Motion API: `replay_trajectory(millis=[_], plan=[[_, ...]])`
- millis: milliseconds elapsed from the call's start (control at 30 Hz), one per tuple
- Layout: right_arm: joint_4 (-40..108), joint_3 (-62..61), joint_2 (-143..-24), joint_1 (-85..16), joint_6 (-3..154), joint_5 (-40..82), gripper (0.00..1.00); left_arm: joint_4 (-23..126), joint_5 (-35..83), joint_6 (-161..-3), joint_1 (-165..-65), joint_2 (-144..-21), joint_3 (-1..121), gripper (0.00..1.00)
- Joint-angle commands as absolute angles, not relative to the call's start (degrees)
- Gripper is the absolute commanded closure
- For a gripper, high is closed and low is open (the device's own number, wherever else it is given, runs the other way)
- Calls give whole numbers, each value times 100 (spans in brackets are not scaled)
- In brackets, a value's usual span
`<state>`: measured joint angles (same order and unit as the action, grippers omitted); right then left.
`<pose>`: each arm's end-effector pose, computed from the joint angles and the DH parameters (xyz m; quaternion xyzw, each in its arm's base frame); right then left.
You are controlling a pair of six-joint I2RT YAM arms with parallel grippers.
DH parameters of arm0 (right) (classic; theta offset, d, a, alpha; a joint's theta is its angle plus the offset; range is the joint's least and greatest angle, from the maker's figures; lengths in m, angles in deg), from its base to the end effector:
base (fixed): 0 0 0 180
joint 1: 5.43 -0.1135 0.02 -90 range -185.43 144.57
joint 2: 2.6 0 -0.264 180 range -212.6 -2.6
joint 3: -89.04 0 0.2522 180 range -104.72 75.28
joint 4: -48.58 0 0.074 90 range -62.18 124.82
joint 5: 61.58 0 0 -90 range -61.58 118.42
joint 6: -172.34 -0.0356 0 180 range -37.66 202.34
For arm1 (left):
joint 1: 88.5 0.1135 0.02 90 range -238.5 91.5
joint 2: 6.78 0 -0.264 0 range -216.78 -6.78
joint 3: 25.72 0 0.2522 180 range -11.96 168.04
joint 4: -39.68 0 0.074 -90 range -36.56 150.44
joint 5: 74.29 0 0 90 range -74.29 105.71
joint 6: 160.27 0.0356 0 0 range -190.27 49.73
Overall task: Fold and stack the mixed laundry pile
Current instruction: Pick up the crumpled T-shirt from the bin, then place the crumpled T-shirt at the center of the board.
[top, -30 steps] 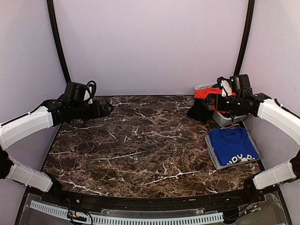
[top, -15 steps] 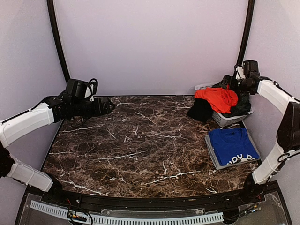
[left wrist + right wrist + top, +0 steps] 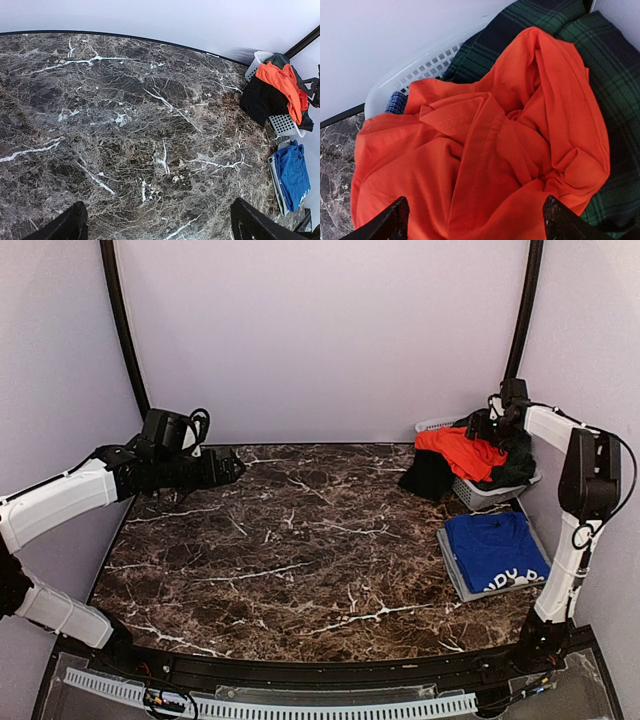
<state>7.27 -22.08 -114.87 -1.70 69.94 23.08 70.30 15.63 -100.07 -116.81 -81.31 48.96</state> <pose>0.4522 -0.0262 0.2789 0.1097 0.9078 0.0729 0.3983 0.2608 -0.1404 0.3130 -0.0116 0.8680 -0.2406 0.4343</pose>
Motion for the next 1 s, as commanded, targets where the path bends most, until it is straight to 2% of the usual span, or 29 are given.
replay_trajectory(millis=[0, 67, 167, 200, 300, 333, 467, 633, 767, 967], plan=[[454, -2569, -11886, -182, 7066, 2227, 14, 7205, 1284, -9968, -11715, -8047, 4950, 1], [394, -2649, -11993, -182, 7098, 2120, 19, 7213, 1197, -9971, -11710, -7987, 4929, 1], [278, -2773, -12058, -182, 7101, 1879, 37, 7190, 1169, -9968, -11715, -7931, 4933, 1], [263, -2799, -12033, -182, 7105, 1752, 48, 7212, 1161, -9982, -11710, -7919, 4959, 1], [293, -2805, -11821, -194, 7109, 1189, 91, 7252, 1108, -9982, -11706, -7874, 5017, 1], [384, -2747, -11680, -221, 7080, 1013, 100, 7253, 1069, -9985, -11706, -7834, 5007, 1], [615, -2677, -11061, -499, 7059, 593, 100, 7316, 984, -10047, -11678, -7735, 5032, 1], [704, -3038, -10571, -1336, 7047, 196, 100, 7446, 1390, -10267, -11297, -7665, 5080, 1], [574, -3666, -10506, -2001, 7069, 41, 100, 7303, 2110, -10428, -10853, -7489, 4942, 1], [512, -4589, -10666, -3076, 7015, -435, 100, 7385, 2224, -10365, -10475, -7229, 4894, 1]])
